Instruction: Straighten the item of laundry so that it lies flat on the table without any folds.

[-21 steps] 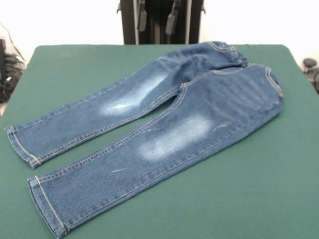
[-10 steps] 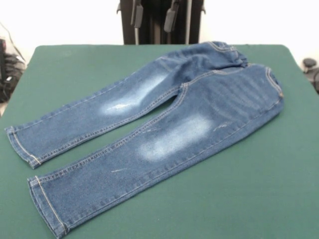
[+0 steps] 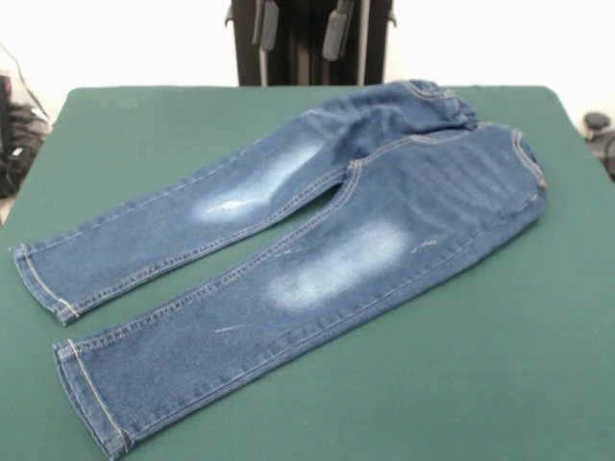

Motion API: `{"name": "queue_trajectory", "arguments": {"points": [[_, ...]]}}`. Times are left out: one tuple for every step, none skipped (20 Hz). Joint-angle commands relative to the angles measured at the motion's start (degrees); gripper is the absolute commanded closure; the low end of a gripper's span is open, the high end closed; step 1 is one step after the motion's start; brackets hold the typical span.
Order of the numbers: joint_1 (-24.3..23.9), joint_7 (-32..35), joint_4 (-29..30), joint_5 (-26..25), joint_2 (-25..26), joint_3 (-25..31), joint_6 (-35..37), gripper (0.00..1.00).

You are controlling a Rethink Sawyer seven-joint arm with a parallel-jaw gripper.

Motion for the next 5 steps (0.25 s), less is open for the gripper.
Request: {"name": "queue_trajectory", "arguments": {"points": [[-0.75,-6.65,1.00,-1.08,1.26,7.84,7.50,0.00],[-0.80,-6.72,1.03,-1.10,1.15,7.91,7.79,0.00],[-0.89,-6.80,0.98,-1.10,1.15,8.08,7.84,0.00],[-0.88,-6.69,0.92,-1.10,1.12,8.09,7.95,0.00],[-0.93,-6.86,0.93,-1.06,0.93,8.26,8.04,0.00]]}}
